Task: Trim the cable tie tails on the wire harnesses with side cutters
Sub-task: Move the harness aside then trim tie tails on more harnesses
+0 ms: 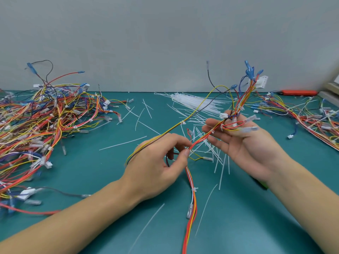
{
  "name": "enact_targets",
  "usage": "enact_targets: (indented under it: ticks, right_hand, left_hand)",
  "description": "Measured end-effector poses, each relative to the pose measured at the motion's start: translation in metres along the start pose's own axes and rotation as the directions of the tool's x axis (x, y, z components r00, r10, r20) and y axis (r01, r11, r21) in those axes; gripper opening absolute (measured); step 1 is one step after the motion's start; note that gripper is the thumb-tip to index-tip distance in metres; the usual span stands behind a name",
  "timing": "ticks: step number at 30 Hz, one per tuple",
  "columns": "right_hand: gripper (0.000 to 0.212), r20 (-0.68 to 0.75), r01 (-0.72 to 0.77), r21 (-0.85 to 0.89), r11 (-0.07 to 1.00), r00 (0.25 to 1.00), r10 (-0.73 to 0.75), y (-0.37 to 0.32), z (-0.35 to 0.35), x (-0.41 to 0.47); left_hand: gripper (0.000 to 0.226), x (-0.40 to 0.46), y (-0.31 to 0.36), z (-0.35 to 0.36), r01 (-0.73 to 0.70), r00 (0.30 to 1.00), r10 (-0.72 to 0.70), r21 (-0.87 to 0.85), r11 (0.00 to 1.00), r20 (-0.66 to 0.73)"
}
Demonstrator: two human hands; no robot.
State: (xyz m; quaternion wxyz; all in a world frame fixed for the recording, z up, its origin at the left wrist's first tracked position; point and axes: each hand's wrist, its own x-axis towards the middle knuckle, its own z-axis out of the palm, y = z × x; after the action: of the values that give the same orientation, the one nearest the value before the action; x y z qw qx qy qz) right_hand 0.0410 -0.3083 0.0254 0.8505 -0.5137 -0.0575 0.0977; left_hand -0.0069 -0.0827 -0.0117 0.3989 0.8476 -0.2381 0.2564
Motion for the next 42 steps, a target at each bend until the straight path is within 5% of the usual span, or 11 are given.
enact_targets:
  ticks: [4,10,17,22,25,31,36,38,40,42]
  right_hand:
    - [0.017,0.000,-0.013,0.022,1.000,1.000,0.013,0.000,0.001,-0.001]
    - [0.017,-0.012,-0.059,0.100,0.993,0.998,0.060,-0.001,0.002,-0.001]
    - [0.006,-0.038,-0.066,0.185,0.981,0.997,0.074,-0.005,0.002,0.001]
    - [0.008,-0.126,-0.018,0.290,0.957,0.990,0.056,-0.009,0.002,0.002]
    - [0.012,-0.180,0.034,0.322,0.946,0.983,0.026,-0.012,0.001,0.003]
    - [0.011,-0.251,0.109,0.350,0.930,0.968,-0.019,-0.017,-0.003,0.004]
    - [0.011,-0.267,0.137,0.368,0.920,0.963,-0.036,-0.018,-0.002,0.002]
    - [0.011,-0.289,0.163,0.353,0.922,0.956,-0.058,-0.019,-0.002,0.003]
    - [0.011,-0.303,0.191,0.331,0.924,0.949,-0.087,-0.019,-0.004,0.003]
    - [0.011,-0.302,0.209,0.277,0.938,0.945,-0.122,-0.019,-0.005,0.004]
  left_hand:
    - [0.020,0.001,-0.003,0.001,0.070,0.996,-0.067,-0.039,0.997,0.057]
    - [0.009,0.014,-0.007,-0.006,0.435,0.897,-0.370,-0.331,0.837,0.241]
    - [0.032,0.022,-0.008,-0.017,0.593,0.804,-0.351,-0.612,0.523,0.480]
    - [0.051,0.022,-0.006,-0.021,0.720,0.685,-0.275,-0.569,0.398,0.674]
    - [0.052,0.018,-0.001,-0.023,0.788,0.571,-0.265,-0.430,0.441,0.777]
    - [0.011,0.015,0.010,-0.029,0.771,0.405,-0.068,-0.300,0.562,0.912]
    - [0.031,0.010,0.022,-0.022,0.568,0.548,-0.284,-0.101,0.817,0.787]
    - [0.035,0.005,0.024,-0.017,0.373,0.637,-0.232,-0.030,0.927,0.735]
    - [0.036,0.002,0.024,-0.015,0.257,0.678,-0.163,-0.023,0.966,0.716]
    - [0.029,0.004,0.021,-0.017,0.370,0.669,-0.170,-0.126,0.920,0.724]
